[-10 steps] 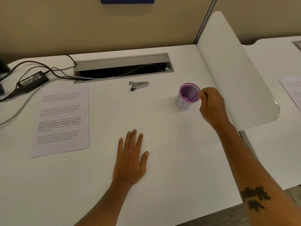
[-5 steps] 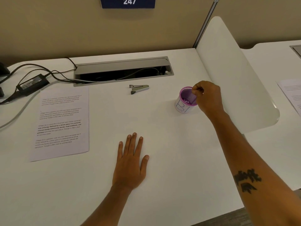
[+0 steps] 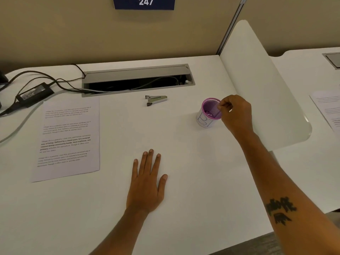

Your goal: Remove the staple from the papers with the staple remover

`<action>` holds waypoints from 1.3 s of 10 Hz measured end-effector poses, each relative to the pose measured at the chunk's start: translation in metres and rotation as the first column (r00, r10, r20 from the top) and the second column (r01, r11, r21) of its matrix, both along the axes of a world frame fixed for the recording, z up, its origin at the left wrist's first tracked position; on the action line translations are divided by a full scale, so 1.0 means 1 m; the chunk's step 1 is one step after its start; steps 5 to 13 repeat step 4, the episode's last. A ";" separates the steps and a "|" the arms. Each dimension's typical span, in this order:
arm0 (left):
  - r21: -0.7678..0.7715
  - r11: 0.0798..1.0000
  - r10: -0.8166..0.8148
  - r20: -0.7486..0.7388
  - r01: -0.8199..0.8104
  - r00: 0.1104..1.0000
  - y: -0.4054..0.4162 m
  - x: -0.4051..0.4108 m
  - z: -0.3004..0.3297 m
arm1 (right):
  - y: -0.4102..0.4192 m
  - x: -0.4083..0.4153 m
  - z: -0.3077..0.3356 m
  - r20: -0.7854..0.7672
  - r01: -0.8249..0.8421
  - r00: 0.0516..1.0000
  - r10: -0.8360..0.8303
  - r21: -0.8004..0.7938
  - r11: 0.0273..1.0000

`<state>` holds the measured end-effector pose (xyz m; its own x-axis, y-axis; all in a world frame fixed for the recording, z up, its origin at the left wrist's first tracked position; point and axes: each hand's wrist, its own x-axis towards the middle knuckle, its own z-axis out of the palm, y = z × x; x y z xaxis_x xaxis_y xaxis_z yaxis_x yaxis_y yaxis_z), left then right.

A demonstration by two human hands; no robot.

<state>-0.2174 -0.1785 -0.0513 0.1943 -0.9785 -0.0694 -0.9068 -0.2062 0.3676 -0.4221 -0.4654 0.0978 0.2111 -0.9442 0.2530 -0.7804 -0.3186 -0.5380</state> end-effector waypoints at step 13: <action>-0.082 0.996 -0.051 -0.208 0.035 0.977 0.007 0.010 0.010 | 0.065 0.007 -0.006 -0.003 -0.066 0.998 0.066 -0.160 0.985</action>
